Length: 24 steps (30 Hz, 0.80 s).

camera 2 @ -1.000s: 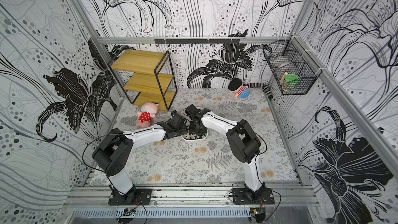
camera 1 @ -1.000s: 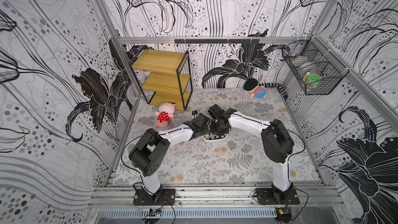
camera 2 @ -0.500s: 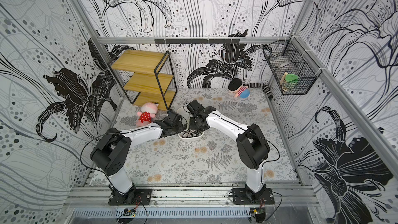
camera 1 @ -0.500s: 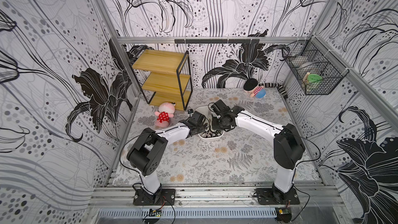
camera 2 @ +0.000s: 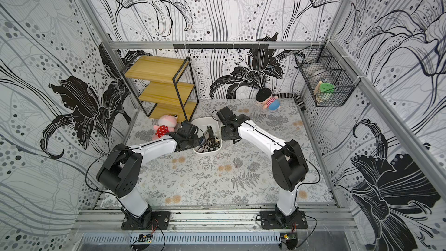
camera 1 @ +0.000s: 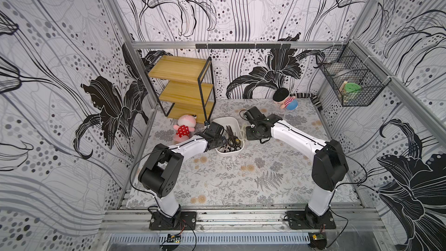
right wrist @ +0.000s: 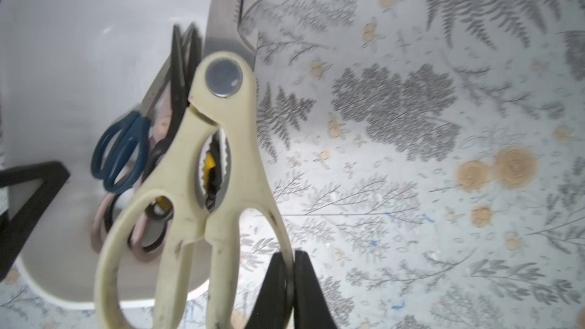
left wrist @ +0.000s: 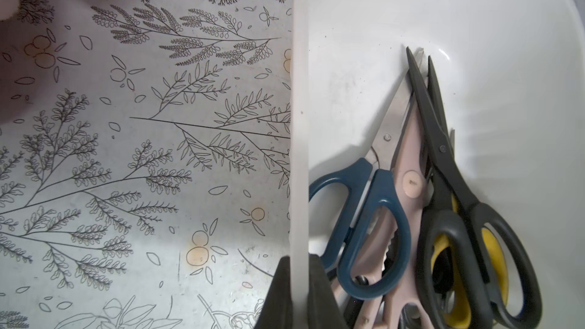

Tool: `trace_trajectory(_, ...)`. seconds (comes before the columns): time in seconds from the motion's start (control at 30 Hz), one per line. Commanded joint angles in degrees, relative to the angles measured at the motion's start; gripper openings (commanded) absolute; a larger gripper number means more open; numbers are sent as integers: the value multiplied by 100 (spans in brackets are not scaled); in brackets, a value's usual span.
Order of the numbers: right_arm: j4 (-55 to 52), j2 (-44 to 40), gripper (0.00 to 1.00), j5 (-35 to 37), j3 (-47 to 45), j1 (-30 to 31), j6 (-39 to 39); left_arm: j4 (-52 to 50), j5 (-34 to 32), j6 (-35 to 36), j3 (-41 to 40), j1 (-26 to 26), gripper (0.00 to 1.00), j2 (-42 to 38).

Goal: Take the scissors out of the storage box
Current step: Place the scissors at the center of the board.

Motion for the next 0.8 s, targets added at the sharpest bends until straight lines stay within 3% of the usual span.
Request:
trace_trajectory(0.0, 367, -358, 0, 307, -325, -580, -1040, -54, -133, 331, -45, 17, 0, -221)
trace_trajectory(0.17, 786, -146, 0, 685, -451, -1120, -2108, 60, -88, 399, -232, 16, 0, -344)
trace_trajectory(0.53, 1072, 537, 0, -56, -259, -2671, -2709, 213, 125, 285, -401, 12, 0, -472)
trace_trajectory(0.77, 1106, 1195, 0, -257, 218, -3096, -3107, 211, 201, 262, -378, 10, 0, -455)
